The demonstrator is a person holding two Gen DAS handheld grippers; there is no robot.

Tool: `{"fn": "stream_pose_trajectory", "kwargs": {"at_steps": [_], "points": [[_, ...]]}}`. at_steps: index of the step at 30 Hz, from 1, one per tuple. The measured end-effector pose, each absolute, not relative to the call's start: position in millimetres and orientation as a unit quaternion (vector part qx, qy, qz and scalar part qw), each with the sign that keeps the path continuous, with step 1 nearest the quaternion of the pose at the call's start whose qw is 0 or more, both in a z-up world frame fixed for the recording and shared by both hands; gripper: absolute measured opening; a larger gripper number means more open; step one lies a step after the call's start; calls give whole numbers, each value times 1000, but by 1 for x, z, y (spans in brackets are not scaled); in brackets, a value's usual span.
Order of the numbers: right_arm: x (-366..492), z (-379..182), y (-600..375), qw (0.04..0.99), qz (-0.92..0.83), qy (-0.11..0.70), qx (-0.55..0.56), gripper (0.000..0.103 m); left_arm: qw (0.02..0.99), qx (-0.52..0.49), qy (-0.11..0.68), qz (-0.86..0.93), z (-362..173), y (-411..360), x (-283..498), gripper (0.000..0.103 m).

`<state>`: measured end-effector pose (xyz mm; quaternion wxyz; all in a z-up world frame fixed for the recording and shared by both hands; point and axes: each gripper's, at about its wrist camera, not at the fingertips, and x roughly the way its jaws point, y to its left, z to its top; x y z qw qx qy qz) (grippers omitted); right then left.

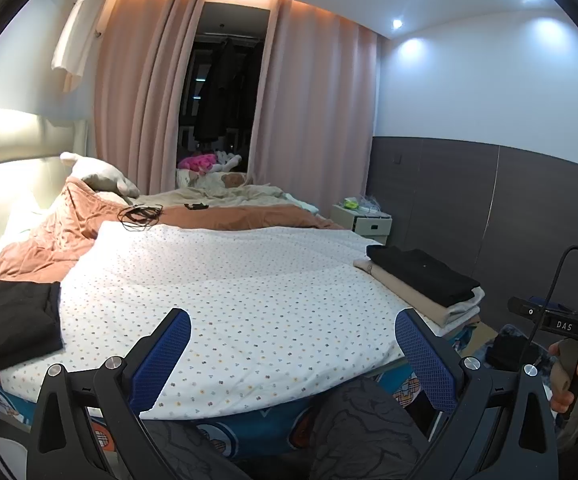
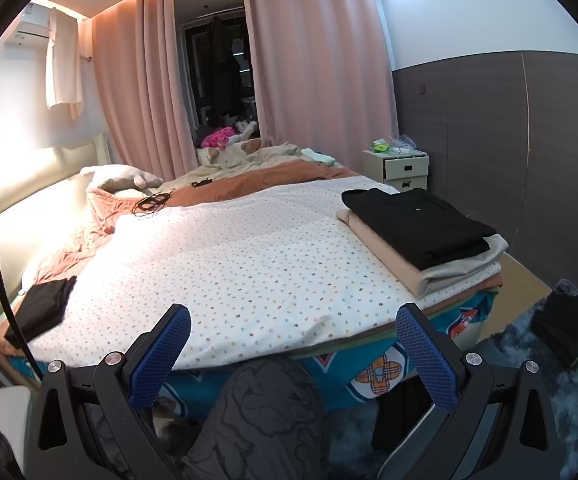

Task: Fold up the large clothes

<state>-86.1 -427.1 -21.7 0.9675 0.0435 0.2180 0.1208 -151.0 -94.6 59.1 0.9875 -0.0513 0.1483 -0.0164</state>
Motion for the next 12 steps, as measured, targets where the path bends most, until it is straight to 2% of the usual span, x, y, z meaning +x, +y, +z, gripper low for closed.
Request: {"fn": "stream_pose_trajectory", "kwargs": {"at_steps": [12], "points": [[-80,-29,-424,966,121,225,37,103,987,-53,153,-10,55,-91,-149,103]]}}
